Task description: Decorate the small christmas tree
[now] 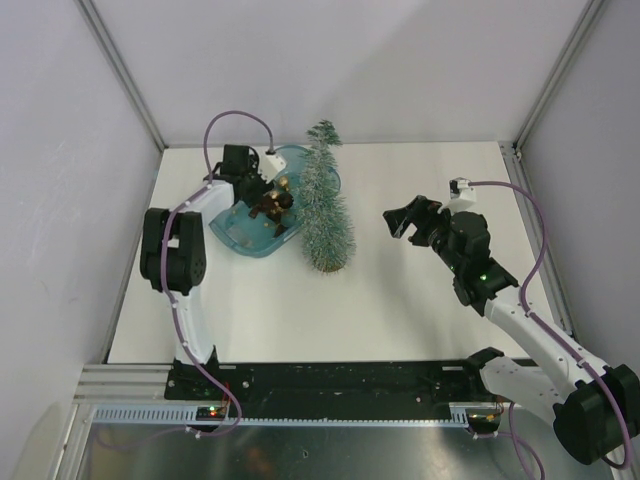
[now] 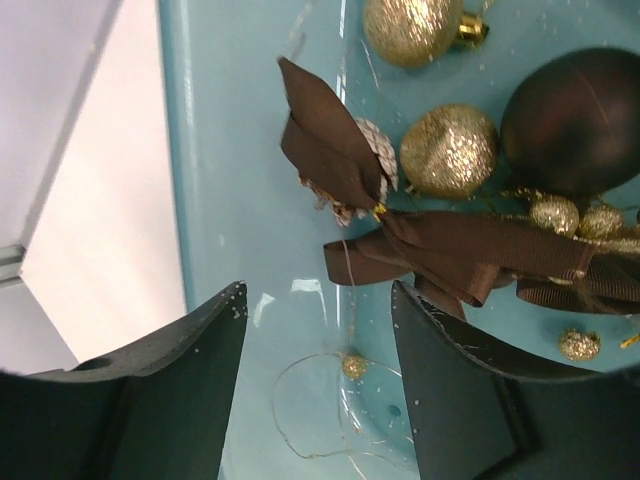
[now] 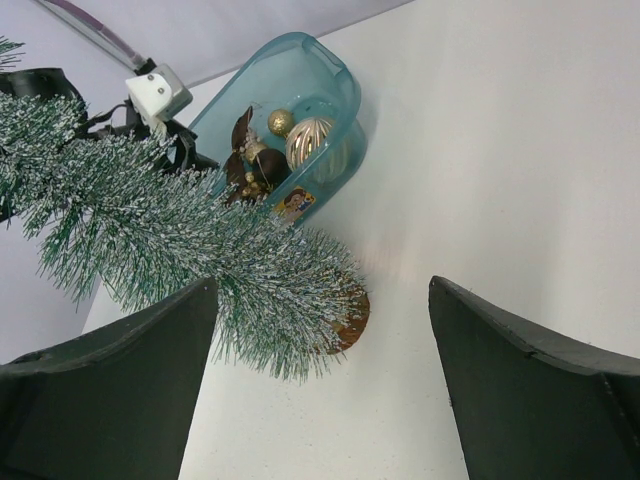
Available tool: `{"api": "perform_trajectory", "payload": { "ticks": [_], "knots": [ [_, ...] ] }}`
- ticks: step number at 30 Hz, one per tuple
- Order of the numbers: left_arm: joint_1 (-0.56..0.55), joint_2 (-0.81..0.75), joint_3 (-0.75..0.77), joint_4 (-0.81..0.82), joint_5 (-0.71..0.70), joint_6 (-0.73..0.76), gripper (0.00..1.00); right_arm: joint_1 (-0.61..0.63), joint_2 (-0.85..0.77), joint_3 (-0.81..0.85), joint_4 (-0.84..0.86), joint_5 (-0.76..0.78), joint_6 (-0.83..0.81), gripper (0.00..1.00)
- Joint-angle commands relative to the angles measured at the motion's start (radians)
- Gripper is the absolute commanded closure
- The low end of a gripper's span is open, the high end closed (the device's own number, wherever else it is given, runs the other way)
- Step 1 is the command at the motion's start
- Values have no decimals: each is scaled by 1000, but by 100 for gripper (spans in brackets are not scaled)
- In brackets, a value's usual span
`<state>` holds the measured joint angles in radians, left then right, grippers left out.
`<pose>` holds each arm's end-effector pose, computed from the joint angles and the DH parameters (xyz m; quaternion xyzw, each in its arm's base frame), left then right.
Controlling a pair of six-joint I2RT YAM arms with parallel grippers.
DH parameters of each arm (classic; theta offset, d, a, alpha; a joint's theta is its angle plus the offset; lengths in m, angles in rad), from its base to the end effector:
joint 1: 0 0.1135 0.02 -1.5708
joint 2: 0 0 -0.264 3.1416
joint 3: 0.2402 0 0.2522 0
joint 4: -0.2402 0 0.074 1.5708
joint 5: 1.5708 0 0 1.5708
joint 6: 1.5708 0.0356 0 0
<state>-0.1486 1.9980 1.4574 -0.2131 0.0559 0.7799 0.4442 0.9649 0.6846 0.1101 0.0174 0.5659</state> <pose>0.4449 -0.0686 0.2042 0.4207 0.8153 0.0989 0.3855 0.2076 0.0981 0.3018 0.0521 0.7629 0.3060 0.5672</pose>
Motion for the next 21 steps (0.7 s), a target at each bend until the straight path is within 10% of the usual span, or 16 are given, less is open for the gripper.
{"api": "perform_trajectory", "payload": {
  "ticks": [1,21],
  "knots": [
    [6,28,38,-62,5,52,37,3,-1,2,46,-5,2,9],
    [36,39,100,-74,45,14,38,3,26,2,55,-5,10,9]
  ]
}}
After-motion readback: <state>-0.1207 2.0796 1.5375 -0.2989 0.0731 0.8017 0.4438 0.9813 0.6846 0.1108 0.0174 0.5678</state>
